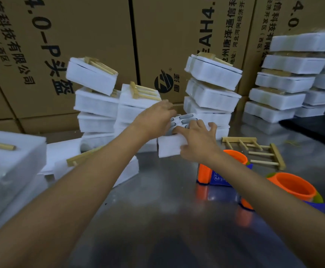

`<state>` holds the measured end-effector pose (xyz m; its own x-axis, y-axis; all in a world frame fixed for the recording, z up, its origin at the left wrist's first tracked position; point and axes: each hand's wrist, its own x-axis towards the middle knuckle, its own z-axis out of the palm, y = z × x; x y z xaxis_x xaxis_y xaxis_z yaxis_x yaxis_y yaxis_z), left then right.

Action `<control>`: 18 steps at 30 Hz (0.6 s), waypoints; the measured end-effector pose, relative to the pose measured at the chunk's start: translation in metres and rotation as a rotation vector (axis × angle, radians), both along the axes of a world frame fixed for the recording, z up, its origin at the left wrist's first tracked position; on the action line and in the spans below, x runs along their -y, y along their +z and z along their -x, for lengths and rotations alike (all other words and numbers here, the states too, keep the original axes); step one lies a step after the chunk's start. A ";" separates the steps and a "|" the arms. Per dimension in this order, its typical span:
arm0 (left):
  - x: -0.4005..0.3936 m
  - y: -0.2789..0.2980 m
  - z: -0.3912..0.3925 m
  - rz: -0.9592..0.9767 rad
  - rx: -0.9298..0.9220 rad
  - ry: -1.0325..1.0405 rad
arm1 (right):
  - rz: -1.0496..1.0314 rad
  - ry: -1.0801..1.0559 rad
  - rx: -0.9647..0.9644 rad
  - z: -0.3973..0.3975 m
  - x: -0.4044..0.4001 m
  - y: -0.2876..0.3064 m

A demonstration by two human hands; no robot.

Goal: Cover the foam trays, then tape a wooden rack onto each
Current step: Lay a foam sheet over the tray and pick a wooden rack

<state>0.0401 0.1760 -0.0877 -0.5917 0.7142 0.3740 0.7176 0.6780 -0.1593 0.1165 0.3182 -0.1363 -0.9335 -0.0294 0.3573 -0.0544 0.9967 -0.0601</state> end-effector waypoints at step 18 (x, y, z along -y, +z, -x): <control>0.085 -0.138 -0.097 -1.149 1.234 0.215 | -0.029 0.243 0.097 -0.150 0.063 -0.067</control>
